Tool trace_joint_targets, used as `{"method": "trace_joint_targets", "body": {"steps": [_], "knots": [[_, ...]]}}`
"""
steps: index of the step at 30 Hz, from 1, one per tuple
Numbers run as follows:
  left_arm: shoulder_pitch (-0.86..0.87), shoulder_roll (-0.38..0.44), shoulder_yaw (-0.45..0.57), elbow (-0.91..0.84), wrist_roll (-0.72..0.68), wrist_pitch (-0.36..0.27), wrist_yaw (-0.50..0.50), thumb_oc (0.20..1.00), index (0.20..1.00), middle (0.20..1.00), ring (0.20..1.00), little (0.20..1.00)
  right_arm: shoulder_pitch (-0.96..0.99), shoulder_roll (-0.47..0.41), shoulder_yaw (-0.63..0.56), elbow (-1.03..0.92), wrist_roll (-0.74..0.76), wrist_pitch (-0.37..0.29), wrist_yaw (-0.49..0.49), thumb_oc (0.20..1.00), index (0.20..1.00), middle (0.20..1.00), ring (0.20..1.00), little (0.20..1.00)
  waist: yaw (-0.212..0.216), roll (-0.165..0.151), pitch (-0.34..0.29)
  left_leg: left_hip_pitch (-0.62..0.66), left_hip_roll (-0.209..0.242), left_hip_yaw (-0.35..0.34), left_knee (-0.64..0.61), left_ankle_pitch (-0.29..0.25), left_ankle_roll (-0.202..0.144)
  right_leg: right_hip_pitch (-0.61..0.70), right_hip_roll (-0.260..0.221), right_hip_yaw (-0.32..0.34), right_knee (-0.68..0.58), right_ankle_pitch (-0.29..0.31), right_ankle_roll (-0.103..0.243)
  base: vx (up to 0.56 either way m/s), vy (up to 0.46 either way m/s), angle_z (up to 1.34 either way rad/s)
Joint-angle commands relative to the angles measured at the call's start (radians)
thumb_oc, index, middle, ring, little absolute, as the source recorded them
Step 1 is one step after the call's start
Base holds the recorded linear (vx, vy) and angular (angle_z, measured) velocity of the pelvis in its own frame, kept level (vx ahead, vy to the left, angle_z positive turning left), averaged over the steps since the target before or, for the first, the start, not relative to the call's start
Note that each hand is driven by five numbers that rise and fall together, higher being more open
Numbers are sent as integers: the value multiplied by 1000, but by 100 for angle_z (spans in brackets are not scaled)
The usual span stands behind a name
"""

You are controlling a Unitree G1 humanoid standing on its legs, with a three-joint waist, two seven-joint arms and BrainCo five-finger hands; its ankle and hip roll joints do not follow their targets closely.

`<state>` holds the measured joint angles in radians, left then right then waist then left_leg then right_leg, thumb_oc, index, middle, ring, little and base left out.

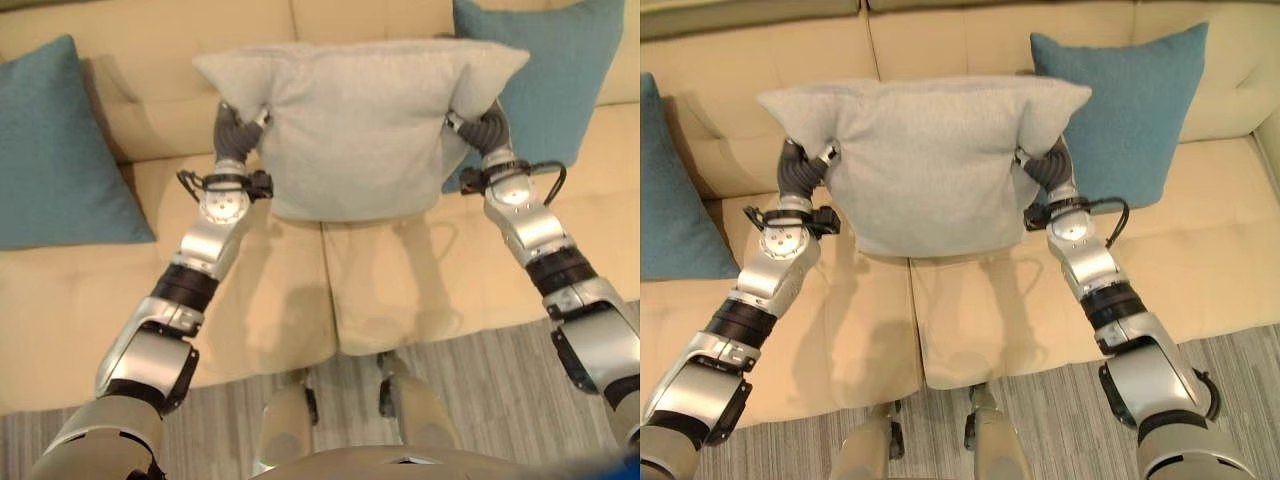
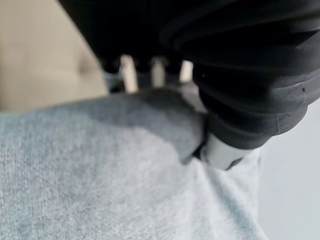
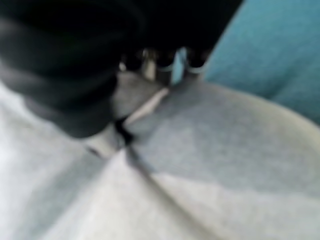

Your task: Pick up all the scattered cushions and arrange them neatly on the sofa.

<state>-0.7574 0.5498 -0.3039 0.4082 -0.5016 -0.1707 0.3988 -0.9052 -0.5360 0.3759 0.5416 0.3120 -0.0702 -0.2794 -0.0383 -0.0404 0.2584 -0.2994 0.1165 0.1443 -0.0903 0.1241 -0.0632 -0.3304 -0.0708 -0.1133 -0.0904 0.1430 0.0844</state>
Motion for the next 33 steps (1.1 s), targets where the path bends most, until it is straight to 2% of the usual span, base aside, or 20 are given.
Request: {"method": "trace_joint_targets", "body": {"steps": [1,7,17,22,24,25,26,28,29,32,33], "knots": [[-64,6,-26,-84,4,-134,-16,200,200,200,200,200,-37,7,1,-76,19,-79,12,200,200,200,200,200,19,-26,-67,50,4,-1,3,-11,-64,67,-44,-41,11,-53,84,57,17,10],[-63,-1,-13,-114,10,-149,-1,200,200,200,200,200,-68,30,17,-65,16,-83,15,200,200,200,200,200,36,-5,-43,27,-8,-20,3,-9,-69,54,-55,-59,12,-51,83,16,14,14],[-100,7,-21,-105,15,-155,6,200,200,200,200,200,-91,59,34,-54,6,-80,15,200,200,200,200,200,48,0,-34,0,-18,-27,3,-7,-68,39,-65,-68,6,-46,86,18,14,9],[-108,16,-45,-48,35,-136,-9,200,200,200,200,200,-99,62,44,-5,-9,-77,18,200,200,200,200,200,46,8,-15,-43,-25,-23,3,1,-68,-7,-69,-65,7,-30,87,-15,11,2],[-143,24,-61,11,28,-135,-14,200,200,200,200,200,-141,35,60,75,-42,-64,5,200,200,200,200,200,48,12,-6,-92,-24,-22,3,13,-70,-61,-66,-55,3,-12,91,-38,-8,-4],[-153,21,-64,26,23,-137,-13,347,347,347,347,347,-153,31,65,103,-44,-64,2,200,200,200,200,200,47,13,-6,-103,-24,-21,3,16,-72,-74,-65,-55,3,-9,93,-29,-31,-5],[-216,28,-78,99,16,-137,0,1000,1000,1000,1000,1000,-212,10,82,182,-50,-57,-11,1000,1000,1000,1000,1000,44,11,-5,-130,-22,-21,3,23,-75,-104,-63,-51,3,-1,96,-21,-34,-4],[-298,54,-97,164,9,-136,15,1000,1000,1000,1000,1000,-293,-26,124,264,-73,-45,-29,1000,1000,1000,1000,1000,43,4,-3,-145,-20,-20,3,26,-75,-128,-57,-40,3,4,101,-7,-17,2],[-336,97,-112,186,32,-131,13,1000,1000,1000,1000,1000,-325,-59,148,308,-90,-33,-26,1000,1000,1000,1000,1000,41,3,-2,-142,-18,-21,3,26,-75,-129,-56,-36,3,5,101,18,-23,-3],[-336,150,-91,230,-1,-121,5,1000,1000,1000,1000,1000,-339,-98,127,376,-59,-11,-34,1000,1000,1000,1000,1000,41,9,-7,-115,-23,-16,3,17,-73,-110,-57,-33,3,3,100,28,-7,-9],[-292,175,-49,226,-14,-115,5,1000,1000,1000,1000,1000,-318,-124,102,340,-57,-8,-42,1000,1000,1000,1000,1000,38,14,-13,-99,-26,-11,3,15,-72,-99,-57,-32,3,3,98,28,0,-10]]}}
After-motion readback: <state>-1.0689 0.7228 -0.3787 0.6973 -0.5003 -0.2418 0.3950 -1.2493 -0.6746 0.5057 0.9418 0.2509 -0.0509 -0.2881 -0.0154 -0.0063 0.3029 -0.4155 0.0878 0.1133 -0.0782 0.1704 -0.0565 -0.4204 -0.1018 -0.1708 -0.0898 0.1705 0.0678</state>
